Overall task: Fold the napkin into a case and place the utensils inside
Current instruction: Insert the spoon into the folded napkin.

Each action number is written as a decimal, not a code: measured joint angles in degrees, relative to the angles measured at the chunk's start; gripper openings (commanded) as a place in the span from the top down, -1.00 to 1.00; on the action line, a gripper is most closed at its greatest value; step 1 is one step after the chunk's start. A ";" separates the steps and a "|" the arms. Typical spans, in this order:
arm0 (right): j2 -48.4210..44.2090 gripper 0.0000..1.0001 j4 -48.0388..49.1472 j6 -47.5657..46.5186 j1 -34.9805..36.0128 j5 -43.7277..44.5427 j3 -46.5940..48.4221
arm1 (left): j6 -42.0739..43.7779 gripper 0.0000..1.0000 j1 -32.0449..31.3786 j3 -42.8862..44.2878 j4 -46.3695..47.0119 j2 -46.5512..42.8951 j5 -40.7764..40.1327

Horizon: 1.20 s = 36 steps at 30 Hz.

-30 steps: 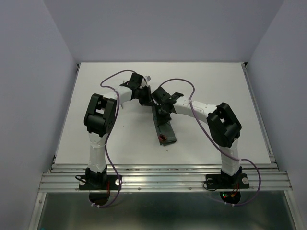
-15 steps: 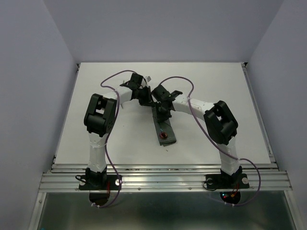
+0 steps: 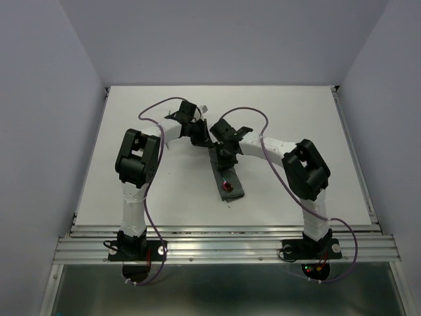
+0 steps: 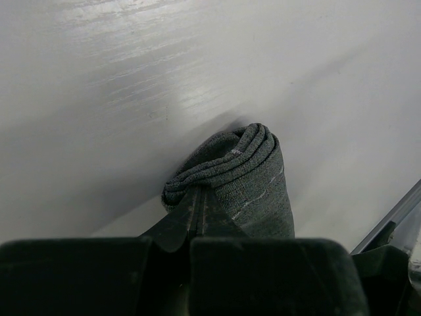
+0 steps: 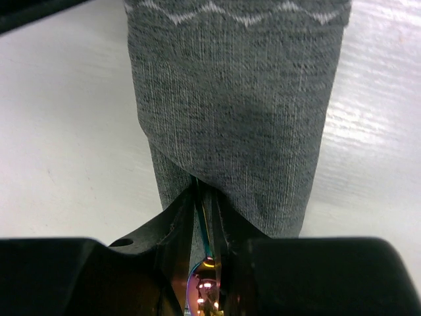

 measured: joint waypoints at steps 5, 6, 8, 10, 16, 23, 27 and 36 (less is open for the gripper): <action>-2.69 0.55 -0.02 0.02 0.00 -0.02 -3.26 | -0.02 1.00 0.00 0.00 -0.33 0.00 0.11; -2.99 0.55 0.00 0.02 0.00 -0.02 -3.72 | -0.02 1.00 0.00 0.00 -0.37 0.00 0.13; -3.30 0.55 0.09 0.02 0.00 -0.04 -4.17 | -0.02 1.00 0.00 0.00 -0.44 0.00 0.15; -3.65 0.56 -0.04 0.04 0.00 -0.07 -4.70 | -0.02 1.00 0.00 0.00 -0.55 0.00 0.17; -4.52 0.60 0.31 0.48 0.07 0.00 -6.32 | -0.02 1.00 0.00 0.00 -0.61 0.00 0.22; -4.63 0.92 0.48 0.68 0.13 -0.02 -6.64 | -0.04 1.00 0.00 -0.20 -0.55 0.00 0.24; -4.63 0.97 0.63 0.61 0.42 -0.07 -6.60 | -0.07 1.00 0.00 -0.46 -0.48 0.00 0.37; -3.80 0.99 0.07 0.44 0.50 -0.26 -3.41 | -0.07 1.00 0.00 -0.63 -0.24 0.00 0.50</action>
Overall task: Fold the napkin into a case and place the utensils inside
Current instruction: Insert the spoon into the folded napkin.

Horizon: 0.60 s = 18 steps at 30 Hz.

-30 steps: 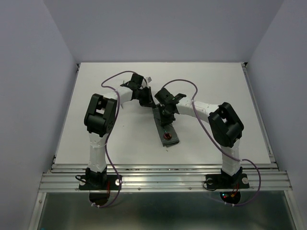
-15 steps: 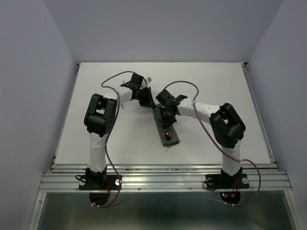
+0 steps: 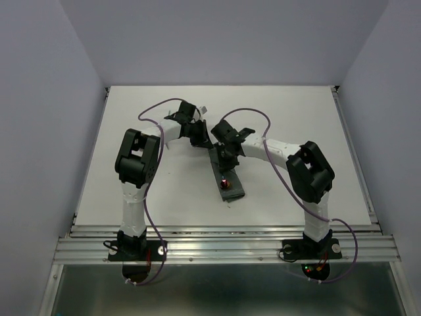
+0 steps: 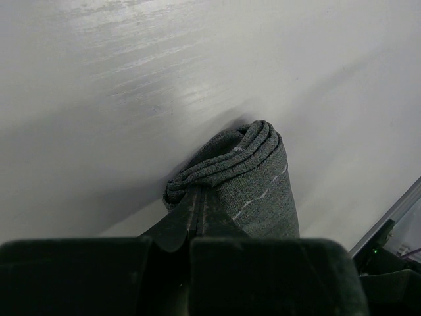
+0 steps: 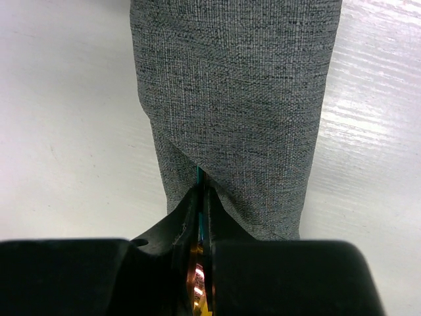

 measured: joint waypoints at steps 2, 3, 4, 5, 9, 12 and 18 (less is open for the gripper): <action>0.42 0.99 -0.11 0.00 0.00 -0.20 0.57 | 0.00 1.00 0.11 0.00 0.04 0.00 -0.04; 0.68 0.99 -0.28 -0.02 0.00 -0.26 0.92 | 0.00 1.00 0.13 -0.02 0.09 0.00 -0.07; 0.87 0.99 -0.37 -0.04 0.00 -0.28 1.14 | 0.00 1.00 0.13 -0.02 0.13 0.00 -0.09; 1.18 0.99 -0.46 -0.11 0.00 -0.37 1.36 | 0.00 1.00 0.13 -0.02 0.13 0.00 -0.11; 1.79 0.98 -0.70 -0.24 0.00 -0.44 1.68 | 0.00 1.00 0.13 -0.02 0.13 0.00 -0.11; 1.97 0.91 -0.70 -0.44 0.00 -0.52 1.79 | 0.00 1.00 0.13 -0.02 0.13 0.00 -0.11; 1.97 0.36 -0.68 -0.98 0.00 -0.63 1.90 | 0.04 1.00 0.13 -0.02 0.11 0.00 0.00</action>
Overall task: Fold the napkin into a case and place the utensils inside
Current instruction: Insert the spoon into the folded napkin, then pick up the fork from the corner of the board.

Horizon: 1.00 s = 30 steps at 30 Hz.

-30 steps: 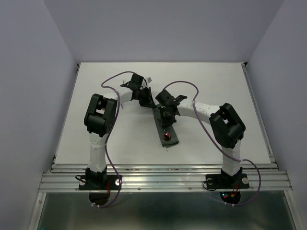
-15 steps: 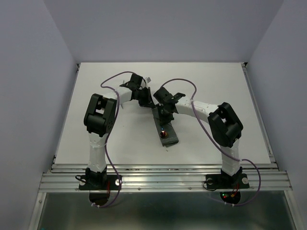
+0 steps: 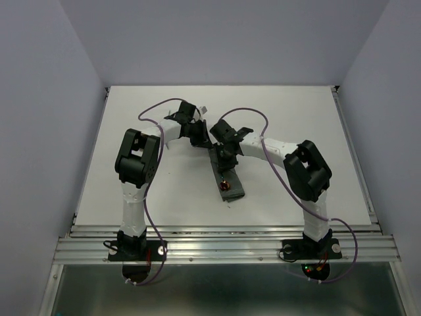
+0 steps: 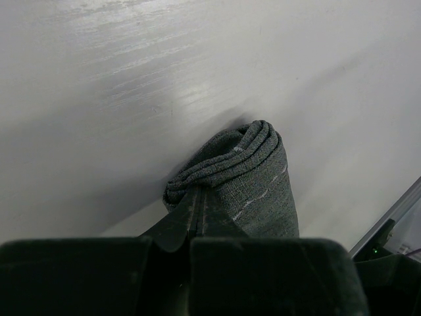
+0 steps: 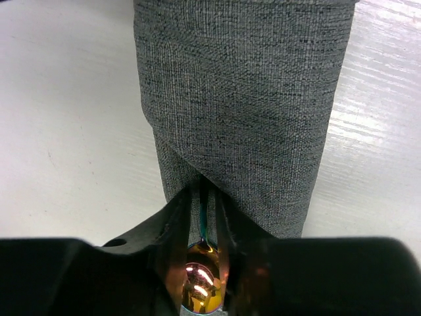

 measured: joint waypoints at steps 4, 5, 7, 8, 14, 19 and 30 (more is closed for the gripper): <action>-0.04 0.12 0.00 -0.09 0.00 -0.02 -0.02 | 0.28 1.00 -0.04 0.00 -0.07 0.00 -0.07; -0.15 0.11 0.04 -0.07 0.00 -0.02 -0.15 | 0.39 1.00 -0.07 0.00 -0.13 0.00 -0.17; -0.87 0.11 0.02 -0.04 0.00 -0.07 -0.66 | 0.63 1.00 -0.11 0.07 -0.42 0.00 -0.55; -1.40 0.10 0.02 -0.04 0.00 -0.07 -1.05 | 0.85 1.00 -0.11 0.26 -0.76 0.00 -0.79; -6.14 0.03 -0.48 0.42 0.00 -0.59 -3.56 | 2.67 -0.04 -0.17 1.81 -3.19 -0.39 -2.69; -10.71 -0.21 -1.03 1.25 0.00 -0.83 -4.52 | 4.74 -0.31 -0.15 2.32 -5.53 -3.54 -4.66; -14.69 -0.41 -1.62 2.10 0.00 4.98 -5.35 | 8.87 -0.89 3.98 5.14 -11.67 -11.67 -25.05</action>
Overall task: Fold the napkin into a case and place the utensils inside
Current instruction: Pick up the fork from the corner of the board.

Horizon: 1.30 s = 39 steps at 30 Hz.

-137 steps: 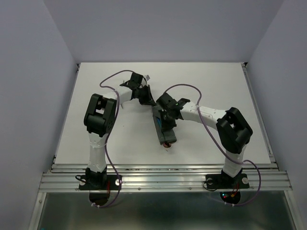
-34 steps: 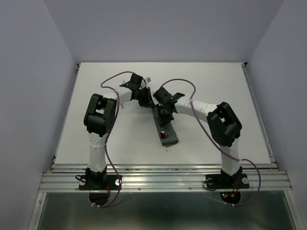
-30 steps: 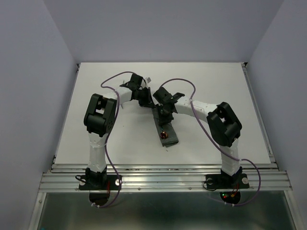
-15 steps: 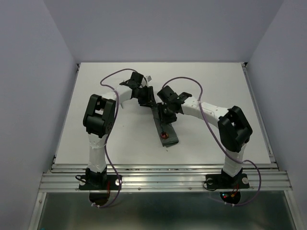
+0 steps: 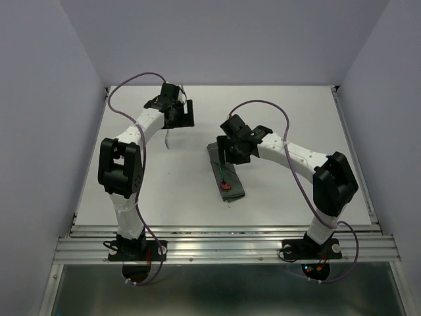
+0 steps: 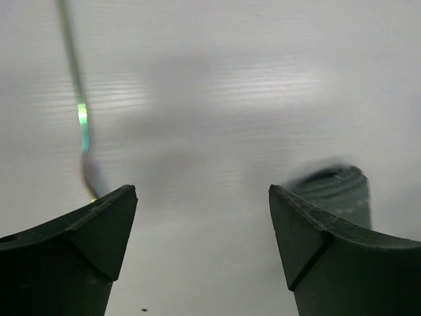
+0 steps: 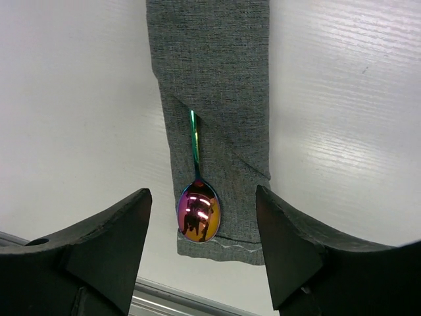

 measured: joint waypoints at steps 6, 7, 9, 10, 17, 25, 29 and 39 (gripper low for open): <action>0.00 -0.41 -0.11 -0.13 0.00 1.81 -0.42 | 0.48 -0.61 5.20 0.28 -2.84 1.51 -15.28; 0.00 -0.41 -0.13 -0.15 0.00 1.99 -0.42 | 0.57 -0.59 5.84 0.28 -2.95 2.23 -16.20; 0.00 -0.41 -0.09 -0.20 0.00 2.16 -0.42 | 0.87 -0.47 6.58 0.28 -2.80 4.00 -17.35; 0.00 -0.41 -0.09 -0.20 0.00 2.16 -0.42 | 1.05 -0.45 6.78 0.28 -2.67 4.90 -17.35; 0.00 -0.41 0.09 -0.15 0.00 2.14 -0.66 | 2.56 -0.04 6.88 3.67 -2.47 12.68 -15.78; 0.00 -0.41 0.11 0.02 0.00 2.14 -0.68 | 3.10 1.00 6.82 9.66 -2.95 17.07 -15.02; 0.00 -0.42 0.13 0.04 0.00 2.19 -0.68 | 3.50 1.00 6.82 11.43 -3.82 17.97 -13.05; 0.00 -0.35 3.26 4.11 -1.31 -0.15 0.31 | 0.98 1.00 6.88 -5.57 3.10 1.38 10.58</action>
